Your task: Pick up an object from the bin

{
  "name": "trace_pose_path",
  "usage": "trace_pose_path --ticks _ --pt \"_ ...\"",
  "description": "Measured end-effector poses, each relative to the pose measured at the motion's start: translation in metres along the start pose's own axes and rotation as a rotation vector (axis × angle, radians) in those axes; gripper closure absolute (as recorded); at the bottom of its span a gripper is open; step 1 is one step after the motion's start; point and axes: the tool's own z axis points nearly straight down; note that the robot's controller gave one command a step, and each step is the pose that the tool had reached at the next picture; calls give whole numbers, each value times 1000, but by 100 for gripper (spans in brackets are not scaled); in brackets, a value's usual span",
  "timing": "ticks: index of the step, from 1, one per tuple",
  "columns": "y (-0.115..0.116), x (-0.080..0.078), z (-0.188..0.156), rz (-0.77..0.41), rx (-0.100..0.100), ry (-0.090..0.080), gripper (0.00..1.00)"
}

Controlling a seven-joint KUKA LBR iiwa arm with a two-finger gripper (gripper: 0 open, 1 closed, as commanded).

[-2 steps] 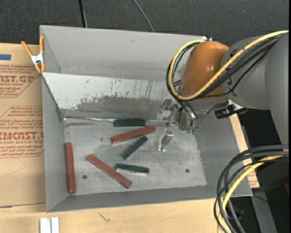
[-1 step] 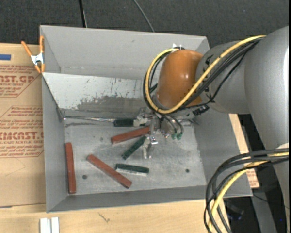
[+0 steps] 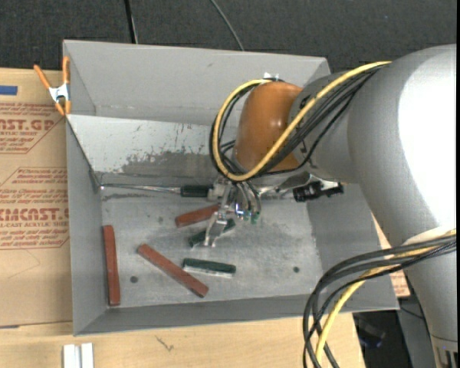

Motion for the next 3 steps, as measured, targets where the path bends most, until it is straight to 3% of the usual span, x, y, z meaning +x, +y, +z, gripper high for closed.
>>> trace_pose_path --ticks 1,2,3 --pt "10 -6 3 -360 8 -23 100" --pt "11 -6 3 -360 6 -23 100" --pt "11 -6 -13 -361 5 -3 100"
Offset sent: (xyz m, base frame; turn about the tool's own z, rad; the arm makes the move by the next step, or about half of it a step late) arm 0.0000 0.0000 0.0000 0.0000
